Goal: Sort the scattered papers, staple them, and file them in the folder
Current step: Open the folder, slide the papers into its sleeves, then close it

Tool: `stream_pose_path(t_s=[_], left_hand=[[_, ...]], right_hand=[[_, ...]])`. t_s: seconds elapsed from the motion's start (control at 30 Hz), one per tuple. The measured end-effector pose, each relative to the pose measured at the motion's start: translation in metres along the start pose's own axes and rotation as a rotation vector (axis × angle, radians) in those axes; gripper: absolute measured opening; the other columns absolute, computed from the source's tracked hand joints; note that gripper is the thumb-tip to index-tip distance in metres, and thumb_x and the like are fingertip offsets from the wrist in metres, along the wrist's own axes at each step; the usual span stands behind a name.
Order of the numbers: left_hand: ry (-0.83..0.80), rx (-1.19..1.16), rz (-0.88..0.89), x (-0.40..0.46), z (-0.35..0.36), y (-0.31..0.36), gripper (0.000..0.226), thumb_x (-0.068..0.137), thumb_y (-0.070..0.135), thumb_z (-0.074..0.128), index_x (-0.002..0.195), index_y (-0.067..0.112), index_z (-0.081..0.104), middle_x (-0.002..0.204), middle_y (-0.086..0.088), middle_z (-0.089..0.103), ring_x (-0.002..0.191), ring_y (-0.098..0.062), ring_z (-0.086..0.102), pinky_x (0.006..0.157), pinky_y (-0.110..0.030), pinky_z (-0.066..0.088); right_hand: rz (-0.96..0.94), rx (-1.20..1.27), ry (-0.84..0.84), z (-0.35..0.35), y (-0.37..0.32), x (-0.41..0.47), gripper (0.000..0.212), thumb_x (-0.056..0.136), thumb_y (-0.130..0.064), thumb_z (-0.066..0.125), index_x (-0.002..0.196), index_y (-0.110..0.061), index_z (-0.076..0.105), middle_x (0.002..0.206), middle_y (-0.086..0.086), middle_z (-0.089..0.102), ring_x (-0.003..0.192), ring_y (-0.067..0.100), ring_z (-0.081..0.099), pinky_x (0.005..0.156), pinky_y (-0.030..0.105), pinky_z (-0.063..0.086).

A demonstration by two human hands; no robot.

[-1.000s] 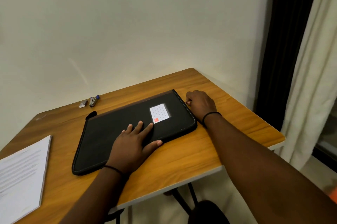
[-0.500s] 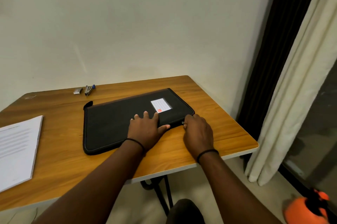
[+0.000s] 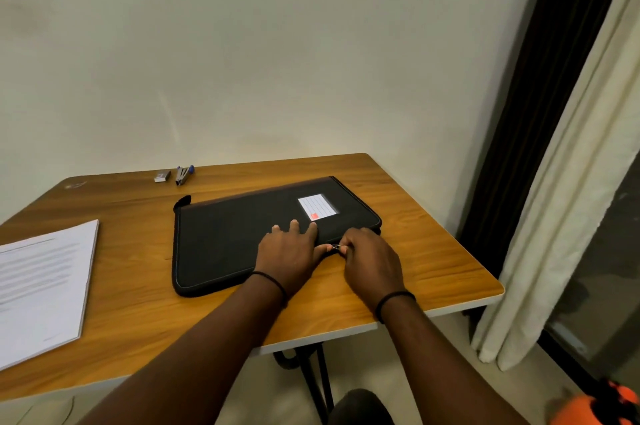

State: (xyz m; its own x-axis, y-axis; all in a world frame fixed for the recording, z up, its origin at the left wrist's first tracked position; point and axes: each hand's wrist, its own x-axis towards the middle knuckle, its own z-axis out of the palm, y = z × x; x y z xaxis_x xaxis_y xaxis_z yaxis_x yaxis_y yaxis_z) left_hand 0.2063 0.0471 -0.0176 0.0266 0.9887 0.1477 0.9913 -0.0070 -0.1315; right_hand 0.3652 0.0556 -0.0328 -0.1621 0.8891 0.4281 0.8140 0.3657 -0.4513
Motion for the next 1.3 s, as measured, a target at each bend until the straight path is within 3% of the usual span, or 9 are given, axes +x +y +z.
stream_pose_path(t_s=[0.1, 0.2, 0.27, 0.47, 0.8, 0.97, 1.1, 1.2, 1.3], left_hand=[[0.045, -0.048, 0.070, -0.002, 0.001, -0.013, 0.060, 0.096, 0.067, 0.031, 0.143, 0.030, 0.042, 0.145, -0.003, 0.049, 0.129, -0.028, 0.049, 0.089, -0.038, 0.052], [0.010, -0.137, 0.118, -0.016, 0.004, -0.039, 0.064, 0.097, 0.064, 0.036, 0.152, 0.033, 0.031, 0.160, 0.003, 0.030, 0.147, -0.020, 0.028, 0.116, -0.041, 0.031], [-0.007, -0.153, 0.085, -0.031, 0.004, -0.064, 0.070, 0.093, 0.070, 0.035, 0.153, 0.036, 0.027, 0.162, 0.004, 0.026, 0.149, -0.019, 0.023, 0.120, -0.042, 0.024], [-0.080, -0.120, -0.003, -0.078, 0.001, -0.132, 0.116, 0.053, 0.099, -0.005, 0.154, 0.046, 0.015, 0.165, 0.005, 0.015, 0.152, -0.021, 0.015, 0.118, -0.040, 0.028], [0.035, -0.029, 0.048, -0.076, 0.008, -0.117, 0.124, 0.056, 0.082, -0.035, 0.156, 0.033, 0.021, 0.161, -0.003, 0.030, 0.145, -0.028, 0.033, 0.101, -0.034, 0.045], [0.047, -0.106, 0.107, -0.077, 0.001, -0.117, 0.103, 0.069, 0.090, 0.001, 0.153, 0.037, 0.028, 0.160, 0.006, 0.031, 0.146, -0.018, 0.033, 0.107, -0.031, 0.042], [0.069, -0.074, 0.198, -0.070, 0.007, -0.124, 0.096, 0.076, 0.085, -0.003, 0.151, 0.036, 0.032, 0.157, 0.006, 0.037, 0.142, -0.019, 0.038, 0.104, -0.035, 0.045], [0.199, -0.020, 0.240, -0.056, 0.012, -0.110, 0.066, 0.093, 0.060, 0.021, 0.139, 0.027, 0.055, 0.136, -0.004, 0.062, 0.116, -0.028, 0.064, 0.085, -0.041, 0.056], [0.278, -0.005, 0.253, -0.039, 0.009, -0.083, 0.057, 0.095, 0.058, 0.024, 0.125, 0.029, 0.063, 0.116, -0.003, 0.072, 0.089, -0.022, 0.069, 0.070, -0.035, 0.053]], right_hand=[[0.060, -0.002, 0.012, 0.001, 0.005, 0.003, 0.013, 0.098, -0.021, 0.056, 0.086, -0.026, 0.060, 0.093, -0.005, 0.059, 0.083, 0.011, 0.053, 0.069, 0.026, 0.047], [0.100, 0.009, 0.023, 0.003, 0.009, 0.008, 0.013, 0.097, -0.020, 0.058, 0.086, -0.026, 0.061, 0.095, -0.004, 0.060, 0.083, 0.012, 0.055, 0.069, 0.028, 0.050], [0.144, 0.005, 0.040, 0.003, 0.013, 0.015, 0.012, 0.096, -0.018, 0.059, 0.087, -0.024, 0.064, 0.096, -0.003, 0.061, 0.083, 0.014, 0.057, 0.069, 0.028, 0.049], [0.253, -0.059, 0.047, 0.006, 0.017, 0.034, 0.010, 0.095, -0.018, 0.059, 0.093, -0.024, 0.067, 0.101, 0.001, 0.064, 0.088, 0.019, 0.061, 0.075, 0.034, 0.054], [-0.114, 0.211, -0.147, 0.038, -0.053, -0.008, 0.016, 0.094, -0.021, 0.060, 0.079, -0.028, 0.063, 0.087, -0.011, 0.060, 0.081, 0.004, 0.056, 0.073, 0.028, 0.051], [0.023, 0.314, -0.041, 0.035, -0.045, -0.003, 0.018, 0.094, -0.018, 0.060, 0.079, -0.027, 0.064, 0.087, -0.012, 0.061, 0.082, 0.004, 0.058, 0.073, 0.026, 0.052], [0.121, 0.360, -0.006, 0.031, -0.035, 0.007, 0.018, 0.095, -0.014, 0.059, 0.081, -0.022, 0.066, 0.086, -0.008, 0.064, 0.082, 0.005, 0.060, 0.073, 0.025, 0.053], [0.153, 0.406, 0.008, 0.026, -0.033, 0.007, 0.017, 0.095, -0.013, 0.061, 0.080, -0.018, 0.067, 0.082, -0.006, 0.065, 0.080, 0.008, 0.061, 0.070, 0.025, 0.052], [0.086, 0.418, -0.015, 0.023, -0.034, -0.004, 0.018, 0.093, -0.013, 0.062, 0.078, -0.021, 0.066, 0.080, -0.009, 0.064, 0.077, 0.006, 0.060, 0.069, 0.026, 0.051]])
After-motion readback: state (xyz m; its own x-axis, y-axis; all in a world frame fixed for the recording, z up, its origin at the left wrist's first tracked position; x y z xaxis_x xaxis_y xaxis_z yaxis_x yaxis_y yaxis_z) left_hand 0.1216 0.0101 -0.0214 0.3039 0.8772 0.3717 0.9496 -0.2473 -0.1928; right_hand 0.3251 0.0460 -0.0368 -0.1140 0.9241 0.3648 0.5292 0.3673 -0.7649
